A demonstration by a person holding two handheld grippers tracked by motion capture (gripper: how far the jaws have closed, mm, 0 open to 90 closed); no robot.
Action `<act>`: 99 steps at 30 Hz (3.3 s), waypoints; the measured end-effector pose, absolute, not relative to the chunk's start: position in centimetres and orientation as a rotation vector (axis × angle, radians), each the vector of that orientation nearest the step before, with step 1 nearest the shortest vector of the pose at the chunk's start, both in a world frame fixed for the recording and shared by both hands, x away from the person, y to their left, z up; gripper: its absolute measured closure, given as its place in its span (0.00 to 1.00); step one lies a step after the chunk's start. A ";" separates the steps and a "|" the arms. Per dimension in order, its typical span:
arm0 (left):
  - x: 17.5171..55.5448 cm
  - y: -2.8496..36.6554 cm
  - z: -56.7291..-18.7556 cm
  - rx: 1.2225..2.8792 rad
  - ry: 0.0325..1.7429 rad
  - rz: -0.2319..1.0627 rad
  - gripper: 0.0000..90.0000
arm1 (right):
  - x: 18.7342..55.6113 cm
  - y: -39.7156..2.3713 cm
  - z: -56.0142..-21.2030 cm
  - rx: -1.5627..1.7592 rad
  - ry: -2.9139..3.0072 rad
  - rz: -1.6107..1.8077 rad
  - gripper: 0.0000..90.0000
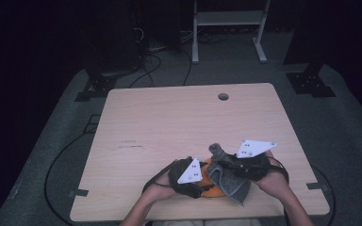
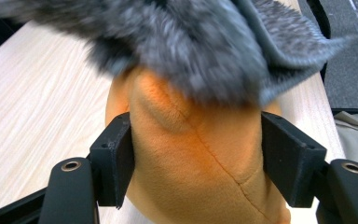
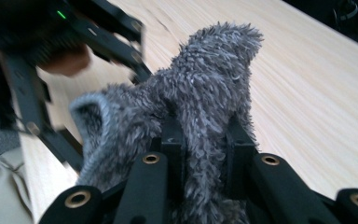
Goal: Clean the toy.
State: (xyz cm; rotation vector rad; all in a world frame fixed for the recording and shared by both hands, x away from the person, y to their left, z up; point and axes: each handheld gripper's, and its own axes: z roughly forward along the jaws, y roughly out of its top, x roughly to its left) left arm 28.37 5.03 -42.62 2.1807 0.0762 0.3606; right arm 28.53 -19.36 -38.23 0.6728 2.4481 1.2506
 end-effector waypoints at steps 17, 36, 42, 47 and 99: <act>29.9 6.8 -42.0 2.119 0.231 0.221 0.23 | 27.7 -19.8 -39.1 0.676 2.424 1.199 0.82; 30.6 9.3 -42.8 2.212 0.257 0.213 0.34 | 28.0 -21.7 -40.4 0.729 2.467 1.276 0.82; 30.6 9.5 -42.8 2.216 0.259 0.211 0.34 | 28.9 -22.8 -42.4 0.808 2.507 1.160 0.82; 30.8 9.6 -42.9 2.216 0.264 0.204 0.34 | 27.9 -22.4 -40.4 0.735 2.487 1.323 0.82; 30.3 6.7 -42.8 2.065 0.293 0.277 0.37 | 28.6 -21.4 -40.4 0.801 2.491 1.372 0.82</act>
